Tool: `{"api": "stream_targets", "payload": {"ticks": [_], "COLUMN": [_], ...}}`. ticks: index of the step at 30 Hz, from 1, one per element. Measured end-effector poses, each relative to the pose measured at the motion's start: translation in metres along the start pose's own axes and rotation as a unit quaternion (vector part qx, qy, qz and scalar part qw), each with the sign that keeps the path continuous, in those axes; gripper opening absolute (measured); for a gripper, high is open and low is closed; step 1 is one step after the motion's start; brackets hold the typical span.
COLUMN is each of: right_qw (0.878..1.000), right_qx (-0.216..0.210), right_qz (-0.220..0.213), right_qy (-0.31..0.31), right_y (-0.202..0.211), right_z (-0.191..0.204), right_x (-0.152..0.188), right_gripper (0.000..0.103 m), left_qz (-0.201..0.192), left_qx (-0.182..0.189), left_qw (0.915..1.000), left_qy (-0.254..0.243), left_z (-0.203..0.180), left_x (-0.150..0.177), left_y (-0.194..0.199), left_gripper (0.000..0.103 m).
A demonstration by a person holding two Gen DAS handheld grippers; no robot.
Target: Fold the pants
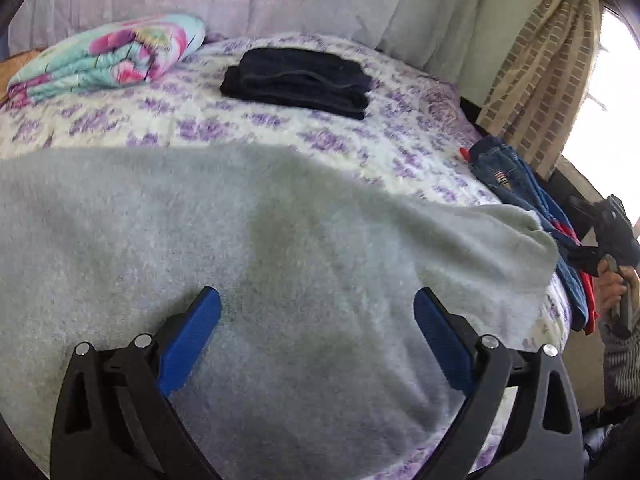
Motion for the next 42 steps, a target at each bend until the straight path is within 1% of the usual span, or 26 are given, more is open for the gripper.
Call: {"api": "stream_targets", "payload": {"ticks": [3, 6, 10, 13, 17, 19, 20, 21, 22, 24, 25, 28, 29, 30, 31, 32, 33, 34, 35, 36, 37, 38, 39, 40, 42], "right_qw": [1.0, 1.0, 0.999, 0.999, 0.997, 0.997, 0.998, 0.998, 0.998, 0.996, 0.997, 0.996, 0.995, 0.996, 0.998, 0.999, 1.0, 0.999, 0.999, 0.999, 0.999, 0.998, 0.998, 0.998, 0.997], "right_qx": [0.011, 0.003, -0.007, 0.001, -0.026, -0.035, -0.037, -0.034, -0.03, -0.042, -0.053, -0.077, -0.075, -0.052, -0.021, 0.005, 0.024, 0.03, 0.023, 0.019, 0.017, 0.007, 0.001, 0.0, -0.005], "right_qz": [0.002, 0.01, 0.004, 0.008, 0.02, 0.019, 0.016, 0.012, 0.013, 0.005, -0.004, -0.04, -0.045, -0.042, -0.033, -0.015, 0.005, 0.02, 0.021, 0.012, 0.0, -0.013, -0.021, -0.019, -0.001], "right_qy": [-0.015, -0.027, -0.035, -0.051, -0.07, -0.059, -0.05, -0.049, -0.057, -0.076, -0.06, 0.019, 0.041, 0.059, 0.057, 0.031, -0.001, -0.024, -0.032, -0.04, -0.05, -0.06, -0.066, -0.068, -0.079], "right_y": [-0.004, -0.003, 0.006, 0.009, -0.01, -0.024, -0.033, -0.04, -0.047, -0.052, -0.047, -0.022, -0.019, -0.019, -0.024, -0.032, -0.039, -0.043, -0.041, -0.032, -0.022, -0.009, 0.003, 0.008, 0.006], "right_z": [-0.014, -0.02, -0.021, -0.031, -0.031, -0.025, -0.022, -0.023, -0.027, -0.026, -0.014, 0.034, 0.041, 0.04, 0.028, 0.007, -0.014, -0.029, -0.034, -0.037, -0.04, -0.041, -0.042, -0.043, -0.047], "right_x": [0.003, 0.012, 0.025, 0.037, 0.039, 0.033, 0.028, 0.022, 0.018, 0.012, 0.01, 0.006, 0.005, 0.003, 0.002, 0.002, 0.006, 0.014, 0.017, 0.02, 0.021, 0.021, 0.023, 0.025, 0.034], "right_gripper": [0.066, 0.065, 0.066, 0.066, 0.064, 0.049, 0.045, 0.032, 0.022, 0.019, 0.019, 0.018, 0.018, 0.018, 0.018, 0.018, 0.019, 0.02, 0.025, 0.034, 0.047, 0.052, 0.053, 0.053, 0.053], "left_qz": [-0.011, -0.016, -0.014, -0.015, -0.017, -0.017, -0.017, -0.017, -0.018, -0.018, -0.018, -0.018, -0.018, -0.018, -0.019, -0.019, -0.019, -0.019, -0.019, -0.018, -0.017, -0.017, -0.016, -0.017, -0.017], "left_qx": [0.0, -0.001, -0.006, -0.002, 0.002, 0.001, 0.001, 0.002, 0.003, 0.005, 0.004, 0.004, 0.004, 0.004, 0.004, 0.005, 0.006, 0.006, 0.006, 0.005, 0.004, 0.003, 0.003, 0.003, 0.004], "left_qw": [0.9999, 0.9999, 0.9999, 0.9999, 0.9998, 0.9998, 0.9998, 0.9998, 0.9998, 0.9998, 0.9998, 0.9998, 0.9998, 0.9998, 0.9997, 0.9997, 0.9997, 0.9997, 0.9997, 0.9997, 0.9997, 0.9997, 0.9997, 0.9997, 0.9997], "left_qy": [0.001, -0.003, -0.007, -0.008, -0.009, -0.011, -0.011, -0.011, -0.011, -0.011, -0.011, -0.012, -0.012, -0.012, -0.012, -0.013, -0.013, -0.013, -0.013, -0.014, -0.014, -0.015, -0.015, -0.016, -0.015], "left_z": [0.0, -0.001, -0.002, -0.001, -0.002, -0.002, -0.002, -0.002, -0.003, -0.003, -0.003, -0.003, -0.003, -0.004, -0.004, -0.004, -0.005, -0.004, -0.005, -0.005, -0.005, -0.005, -0.005, -0.005, -0.005], "left_x": [0.0, 0.003, 0.005, 0.005, 0.005, 0.005, 0.005, 0.005, 0.005, 0.005, 0.005, 0.006, 0.006, 0.006, 0.006, 0.006, 0.006, 0.006, 0.007, 0.007, 0.007, 0.007, 0.007, 0.007, 0.007], "left_y": [0.005, 0.005, 0.004, 0.005, 0.006, 0.006, 0.006, 0.006, 0.006, 0.006, 0.006, 0.006, 0.006, 0.006, 0.006, 0.006, 0.006, 0.005, 0.005, 0.005, 0.005, 0.004, 0.004, 0.004, 0.004], "left_gripper": [0.095, 0.095, 0.096, 0.097, 0.098, 0.098, 0.098, 0.098, 0.098, 0.098, 0.098, 0.098, 0.098, 0.098, 0.098, 0.098, 0.098, 0.098, 0.098, 0.098, 0.098, 0.098, 0.098, 0.098, 0.098]}}
Point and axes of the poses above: each gripper's, at about its wrist camera, not at the fingertips, and y roughly against the way its jaws point, z to its left, x to its underside, the point moved 10 cm from there along -y, roughly the way its jaws point, and after that the axes turned 8 degrees about z, right-handed, at the moved point
